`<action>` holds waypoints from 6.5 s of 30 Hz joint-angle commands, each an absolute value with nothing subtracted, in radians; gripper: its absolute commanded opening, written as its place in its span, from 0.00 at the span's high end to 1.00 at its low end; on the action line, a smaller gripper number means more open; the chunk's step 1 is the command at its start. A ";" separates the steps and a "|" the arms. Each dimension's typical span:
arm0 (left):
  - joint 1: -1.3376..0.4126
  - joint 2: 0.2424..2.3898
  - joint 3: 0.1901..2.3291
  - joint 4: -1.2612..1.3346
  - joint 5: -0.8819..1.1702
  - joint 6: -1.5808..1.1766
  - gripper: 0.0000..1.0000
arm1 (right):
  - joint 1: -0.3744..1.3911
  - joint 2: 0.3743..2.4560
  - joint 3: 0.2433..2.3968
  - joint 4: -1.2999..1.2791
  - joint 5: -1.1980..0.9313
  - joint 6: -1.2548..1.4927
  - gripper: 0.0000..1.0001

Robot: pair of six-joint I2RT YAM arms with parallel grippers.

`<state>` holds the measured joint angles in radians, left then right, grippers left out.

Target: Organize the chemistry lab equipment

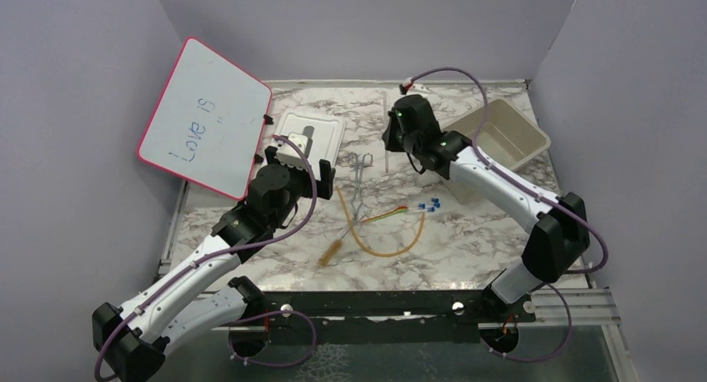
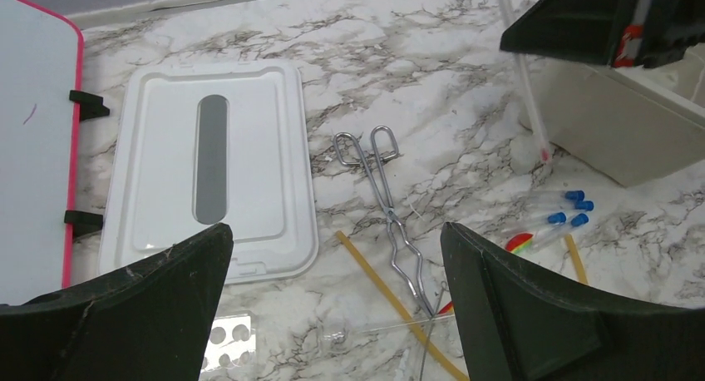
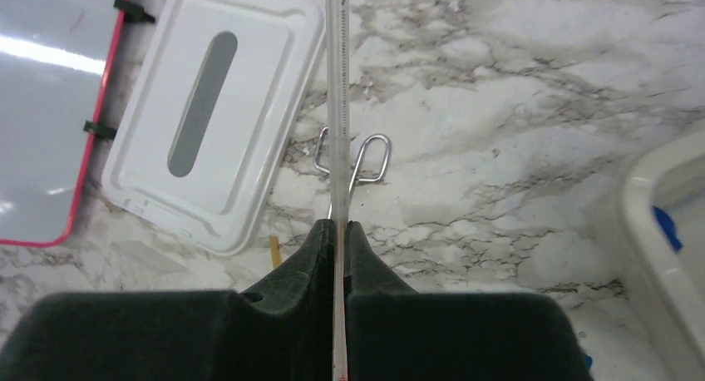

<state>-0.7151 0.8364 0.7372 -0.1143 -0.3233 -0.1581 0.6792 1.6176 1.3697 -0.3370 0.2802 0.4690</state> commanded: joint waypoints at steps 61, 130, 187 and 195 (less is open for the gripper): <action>-0.711 1.003 0.758 -0.125 -0.216 -0.233 0.02 | 0.068 1.498 1.298 -0.453 0.125 0.567 0.49; -0.690 0.776 0.696 -0.128 -0.556 -0.286 0.02 | 0.912 2.104 1.580 -0.818 0.150 0.531 0.69; -0.652 1.447 0.720 0.305 0.200 -0.875 0.12 | 0.729 1.580 0.975 -0.220 -0.076 0.888 0.99; -0.650 1.584 0.765 0.329 0.273 -0.884 0.30 | 0.724 1.569 0.935 -0.169 -0.139 0.896 0.99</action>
